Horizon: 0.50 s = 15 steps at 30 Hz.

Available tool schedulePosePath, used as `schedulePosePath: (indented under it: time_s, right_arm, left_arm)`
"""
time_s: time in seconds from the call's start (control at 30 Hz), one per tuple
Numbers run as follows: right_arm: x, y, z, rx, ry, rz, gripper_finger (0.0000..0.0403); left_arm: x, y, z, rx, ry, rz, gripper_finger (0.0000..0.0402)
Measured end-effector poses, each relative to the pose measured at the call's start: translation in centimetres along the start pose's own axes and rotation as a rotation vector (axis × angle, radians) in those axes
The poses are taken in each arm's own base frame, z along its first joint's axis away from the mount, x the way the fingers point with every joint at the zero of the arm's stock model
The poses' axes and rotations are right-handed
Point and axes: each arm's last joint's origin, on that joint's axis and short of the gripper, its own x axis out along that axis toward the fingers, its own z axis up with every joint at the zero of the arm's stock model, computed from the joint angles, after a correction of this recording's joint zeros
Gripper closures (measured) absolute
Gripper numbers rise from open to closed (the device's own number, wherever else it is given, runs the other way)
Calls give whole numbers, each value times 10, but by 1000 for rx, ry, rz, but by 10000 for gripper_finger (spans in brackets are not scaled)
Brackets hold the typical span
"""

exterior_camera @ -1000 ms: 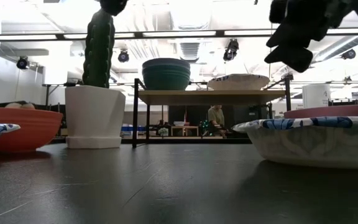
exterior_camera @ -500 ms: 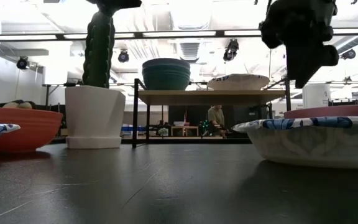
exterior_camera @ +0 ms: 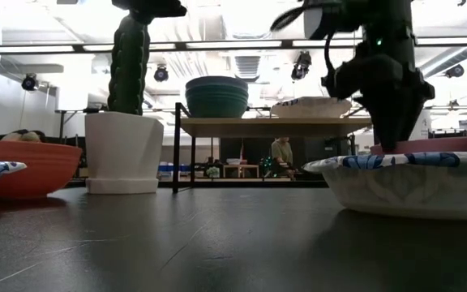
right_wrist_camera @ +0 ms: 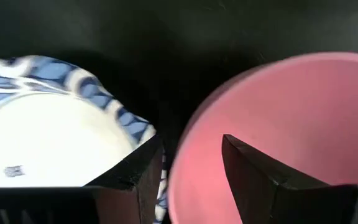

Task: Place and stack bowls onto a shelf
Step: Stack the pink bowl on top of the blue bowls on the shelf

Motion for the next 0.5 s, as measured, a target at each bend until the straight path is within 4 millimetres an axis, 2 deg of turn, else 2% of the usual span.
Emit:
schedulePosePath:
  time_s: [0.17, 0.37, 0.5]
  right_arm:
    - [10, 6, 4, -22, 21, -31, 290]
    - [8, 9, 6, -56, 16, -24, 382]
    - [-5, 11, 7, -98, -11, 16, 390]
  left_arm:
    - [0, 0, 0, 0, 2, 5, 288]
    - [0, 0, 0, 0, 3, 5, 288]
    - [0, 0, 0, 1, 4, 5, 288]
